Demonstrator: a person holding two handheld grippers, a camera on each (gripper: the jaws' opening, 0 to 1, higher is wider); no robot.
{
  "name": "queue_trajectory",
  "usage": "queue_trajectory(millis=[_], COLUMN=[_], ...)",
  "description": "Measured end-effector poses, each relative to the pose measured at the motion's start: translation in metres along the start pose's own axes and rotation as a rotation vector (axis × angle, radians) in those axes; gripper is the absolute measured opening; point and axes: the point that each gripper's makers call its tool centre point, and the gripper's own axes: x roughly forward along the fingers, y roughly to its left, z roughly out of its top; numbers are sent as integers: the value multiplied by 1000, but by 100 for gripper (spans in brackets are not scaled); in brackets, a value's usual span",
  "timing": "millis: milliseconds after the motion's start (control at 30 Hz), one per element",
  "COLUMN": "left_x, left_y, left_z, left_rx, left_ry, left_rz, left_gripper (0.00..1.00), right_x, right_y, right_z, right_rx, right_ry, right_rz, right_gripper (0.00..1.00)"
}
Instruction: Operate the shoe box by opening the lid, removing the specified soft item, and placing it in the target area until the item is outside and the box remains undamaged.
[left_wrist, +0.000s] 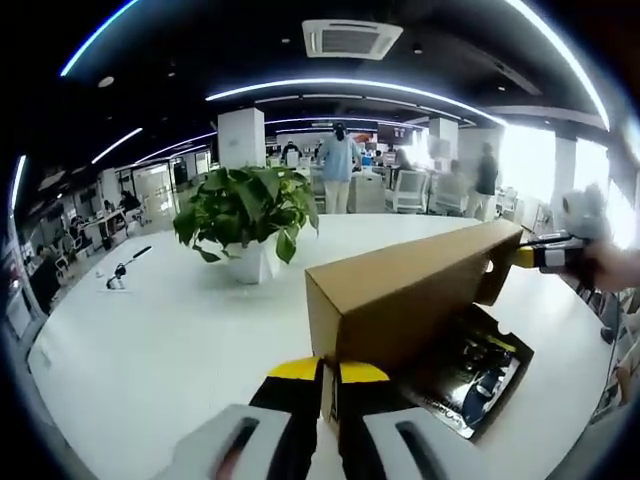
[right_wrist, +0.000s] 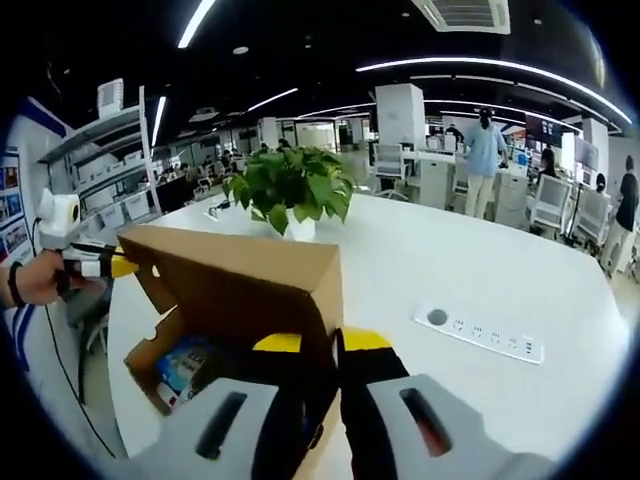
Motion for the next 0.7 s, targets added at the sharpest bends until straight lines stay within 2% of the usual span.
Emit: queue_trajectory(millis=[233,700], left_x=[2,13], left_y=[2,6], left_z=[2,-6], left_rx=[-2,7], left_ry=[-8,11], left_rz=[1,1], left_gripper=[3,3], right_x=[4,10], right_y=[-9,-15], right_z=[-1,-1], right_rx=[5,17], right_ry=[-4,-13], right_rz=[-32,-32], right_gripper=[2,1])
